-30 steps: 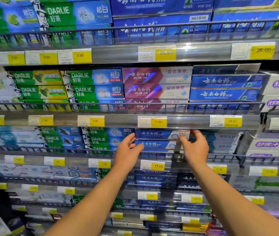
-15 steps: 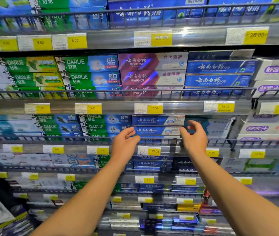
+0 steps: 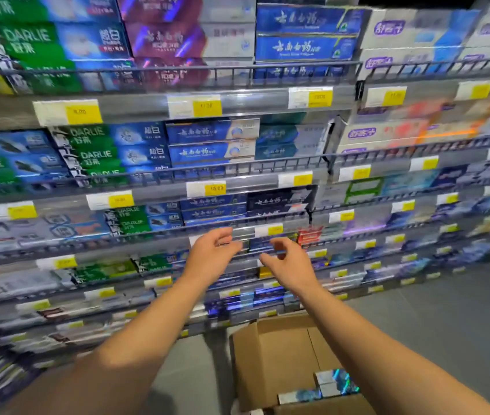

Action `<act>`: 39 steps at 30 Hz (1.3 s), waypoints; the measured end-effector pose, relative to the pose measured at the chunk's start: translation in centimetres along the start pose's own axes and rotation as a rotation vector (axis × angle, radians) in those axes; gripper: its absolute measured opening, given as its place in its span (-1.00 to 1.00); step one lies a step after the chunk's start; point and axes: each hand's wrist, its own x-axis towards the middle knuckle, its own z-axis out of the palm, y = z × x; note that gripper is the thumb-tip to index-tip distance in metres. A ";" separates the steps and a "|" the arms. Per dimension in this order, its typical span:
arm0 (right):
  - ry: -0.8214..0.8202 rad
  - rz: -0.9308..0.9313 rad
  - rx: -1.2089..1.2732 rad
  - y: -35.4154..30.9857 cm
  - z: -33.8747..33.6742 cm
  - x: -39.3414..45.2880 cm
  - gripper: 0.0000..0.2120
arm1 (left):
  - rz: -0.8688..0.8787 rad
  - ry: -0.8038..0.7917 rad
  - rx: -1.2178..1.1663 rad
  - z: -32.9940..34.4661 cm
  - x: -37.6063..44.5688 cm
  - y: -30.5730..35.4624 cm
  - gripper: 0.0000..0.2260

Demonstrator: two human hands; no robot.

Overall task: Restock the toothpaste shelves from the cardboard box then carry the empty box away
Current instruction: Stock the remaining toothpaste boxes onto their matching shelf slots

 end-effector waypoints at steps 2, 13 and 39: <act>-0.062 0.040 -0.066 2.0 -0.5 -2.1 -0.55 | -0.034 -0.030 0.017 1.6 -1.5 -1.4 -0.58; -0.235 0.279 -0.305 17.3 -7.5 -8.8 -0.60 | -0.253 -0.252 0.093 14.7 -7.0 -7.5 -0.57; -0.509 0.442 -0.378 63.3 -9.0 4.9 -0.71 | -0.671 -0.209 0.181 49.3 8.1 -36.8 -0.61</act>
